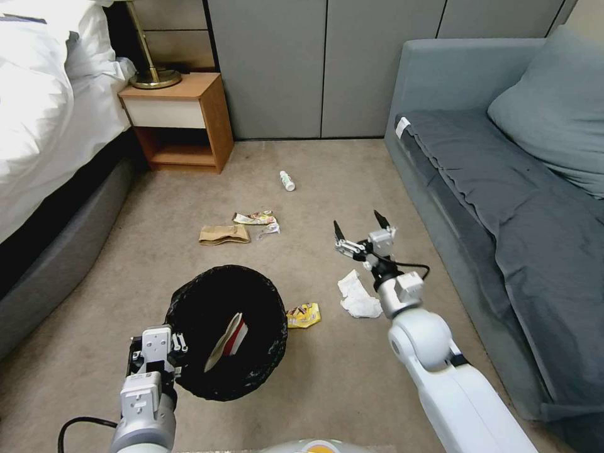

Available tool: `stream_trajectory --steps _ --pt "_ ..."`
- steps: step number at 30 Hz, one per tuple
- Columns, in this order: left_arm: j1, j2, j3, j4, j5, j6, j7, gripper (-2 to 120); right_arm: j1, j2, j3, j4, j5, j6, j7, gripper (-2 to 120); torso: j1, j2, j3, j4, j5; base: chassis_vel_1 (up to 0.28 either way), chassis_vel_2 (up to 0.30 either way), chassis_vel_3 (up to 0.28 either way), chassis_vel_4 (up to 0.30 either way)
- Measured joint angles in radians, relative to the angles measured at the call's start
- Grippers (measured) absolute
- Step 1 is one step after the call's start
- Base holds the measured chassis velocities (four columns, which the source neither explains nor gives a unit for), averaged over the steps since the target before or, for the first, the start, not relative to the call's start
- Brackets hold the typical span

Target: Pick up the trash bin, then pick up the garbage from the floor and place it into the trash bin.

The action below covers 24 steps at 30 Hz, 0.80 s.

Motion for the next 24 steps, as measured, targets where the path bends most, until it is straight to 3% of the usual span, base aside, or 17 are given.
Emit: stream_trajectory --steps 4,6,9,13,15,24 --pt "-0.002 -0.003 0.002 0.010 0.000 0.002 0.000 1 0.076 0.006 -0.010 -0.160 0.006 -0.013 -0.008 100 0.000 0.000 0.000 -0.0002 0.0000 0.000 0.000 0.000 0.000" --pt "-0.002 -0.004 0.002 0.011 0.001 0.002 0.000 1 0.088 0.007 -0.012 -0.184 0.008 -0.019 -0.011 100 0.000 0.000 0.000 -0.0003 0.0000 0.000 0.000 0.000 0.000" --pt "0.000 -0.010 0.009 0.014 0.008 0.002 0.000 1 0.170 0.025 -0.026 -0.333 0.049 -0.095 -0.024 100 0.000 0.000 0.000 -0.0002 0.0001 0.000 0.000 0.000 0.000" --pt "0.003 -0.012 0.009 0.014 0.011 0.002 0.000 1 0.209 0.036 -0.028 -0.404 0.056 -0.120 -0.024 100 0.000 0.000 0.000 -0.0002 0.0002 0.000 0.000 0.000 0.000" --pt "0.009 -0.012 0.009 0.011 0.012 0.000 0.000 1 0.256 0.052 -0.026 -0.503 0.060 -0.164 -0.026 100 0.000 0.000 0.000 0.0000 0.0001 0.000 0.000 0.000 0.000" --pt "0.013 -0.012 0.011 0.004 0.015 -0.004 0.001 1 0.322 0.070 -0.005 -0.668 0.050 -0.272 -0.078 100 0.000 0.000 0.000 -0.0001 0.0001 0.000 0.000 0.000 0.000"
